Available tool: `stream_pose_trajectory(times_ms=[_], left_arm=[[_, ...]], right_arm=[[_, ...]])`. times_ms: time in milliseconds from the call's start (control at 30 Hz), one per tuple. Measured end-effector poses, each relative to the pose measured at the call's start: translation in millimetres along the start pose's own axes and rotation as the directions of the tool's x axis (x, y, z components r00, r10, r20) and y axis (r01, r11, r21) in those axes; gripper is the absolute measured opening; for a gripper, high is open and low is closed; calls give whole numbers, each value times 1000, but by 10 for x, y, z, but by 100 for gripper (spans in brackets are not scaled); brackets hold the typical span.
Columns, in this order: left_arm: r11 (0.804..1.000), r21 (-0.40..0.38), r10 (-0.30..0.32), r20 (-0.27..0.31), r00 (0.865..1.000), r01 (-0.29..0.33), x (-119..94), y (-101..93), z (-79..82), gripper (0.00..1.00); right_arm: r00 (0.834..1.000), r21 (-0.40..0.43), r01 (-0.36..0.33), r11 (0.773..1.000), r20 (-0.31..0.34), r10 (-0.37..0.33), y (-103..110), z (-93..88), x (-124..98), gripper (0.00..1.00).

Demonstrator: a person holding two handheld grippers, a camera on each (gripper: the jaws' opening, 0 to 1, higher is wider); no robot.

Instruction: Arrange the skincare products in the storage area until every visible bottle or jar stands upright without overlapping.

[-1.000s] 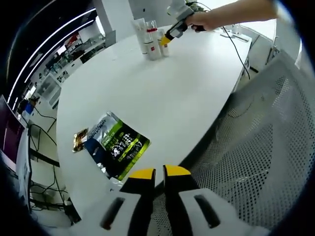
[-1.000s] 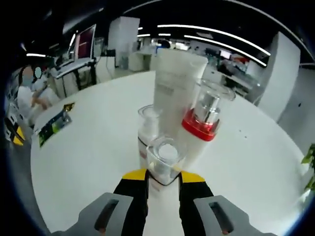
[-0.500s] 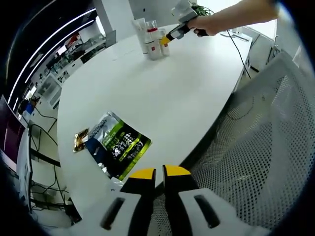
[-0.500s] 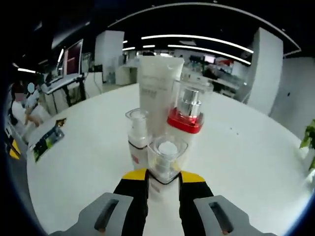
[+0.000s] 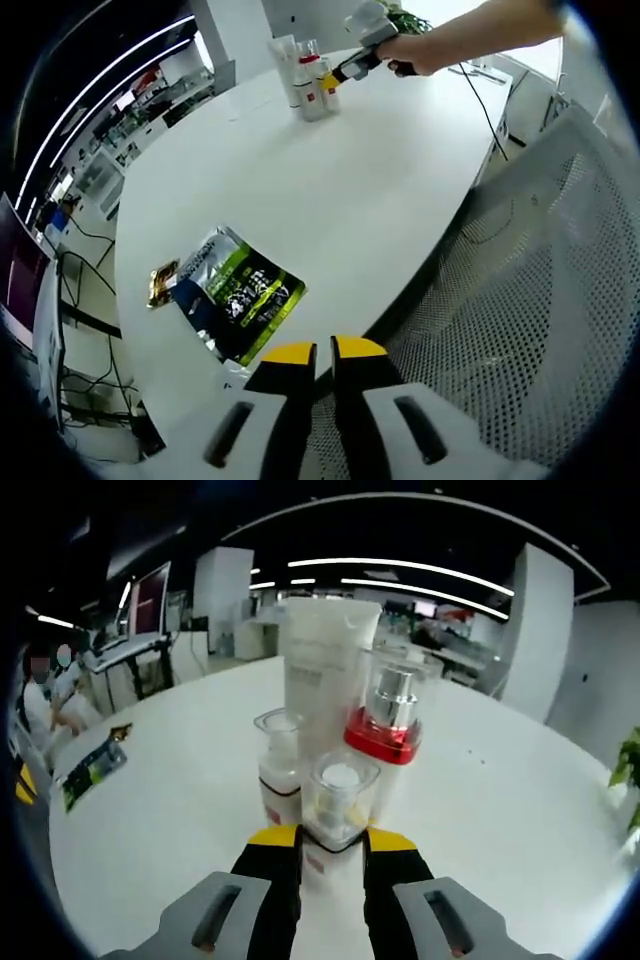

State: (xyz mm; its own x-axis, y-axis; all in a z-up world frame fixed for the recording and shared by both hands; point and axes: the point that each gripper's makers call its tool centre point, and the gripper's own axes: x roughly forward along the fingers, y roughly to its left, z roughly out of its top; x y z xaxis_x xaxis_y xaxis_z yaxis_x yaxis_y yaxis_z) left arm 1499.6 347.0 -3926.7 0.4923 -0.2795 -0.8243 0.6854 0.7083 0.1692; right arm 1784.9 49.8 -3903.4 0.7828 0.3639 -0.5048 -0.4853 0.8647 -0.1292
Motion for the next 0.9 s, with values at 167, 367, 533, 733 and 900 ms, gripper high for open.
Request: stream_pose_trajectory(times_ms=[167, 367, 533, 733, 900], left_arm=[[1000, 3, -3, 1, 1000, 3, 0, -6, 1, 1], [1000, 2, -3, 3, 1000, 3, -9, -6, 3, 0], [1000, 3, -1, 2, 1000, 1, -10, -1, 0, 1], [1000, 1, 2, 4, 1000, -2, -7, 6, 4, 1], [1000, 3, 4, 3, 1000, -4, 1, 11, 0, 1]], right_arm=[[1000, -6, 2, 1000, 7, -2, 6, 14, -19, 18], [1000, -10, 0, 1000, -21, 0, -4, 21, -24, 18], [999, -12, 4, 1000, -45, -4, -9, -6, -25, 19], [996, -24, -9, 1000, -89, 7, 0, -111, -23, 19], [993, -6, -19, 1000, -115, 19, -23, -196, -2, 23]])
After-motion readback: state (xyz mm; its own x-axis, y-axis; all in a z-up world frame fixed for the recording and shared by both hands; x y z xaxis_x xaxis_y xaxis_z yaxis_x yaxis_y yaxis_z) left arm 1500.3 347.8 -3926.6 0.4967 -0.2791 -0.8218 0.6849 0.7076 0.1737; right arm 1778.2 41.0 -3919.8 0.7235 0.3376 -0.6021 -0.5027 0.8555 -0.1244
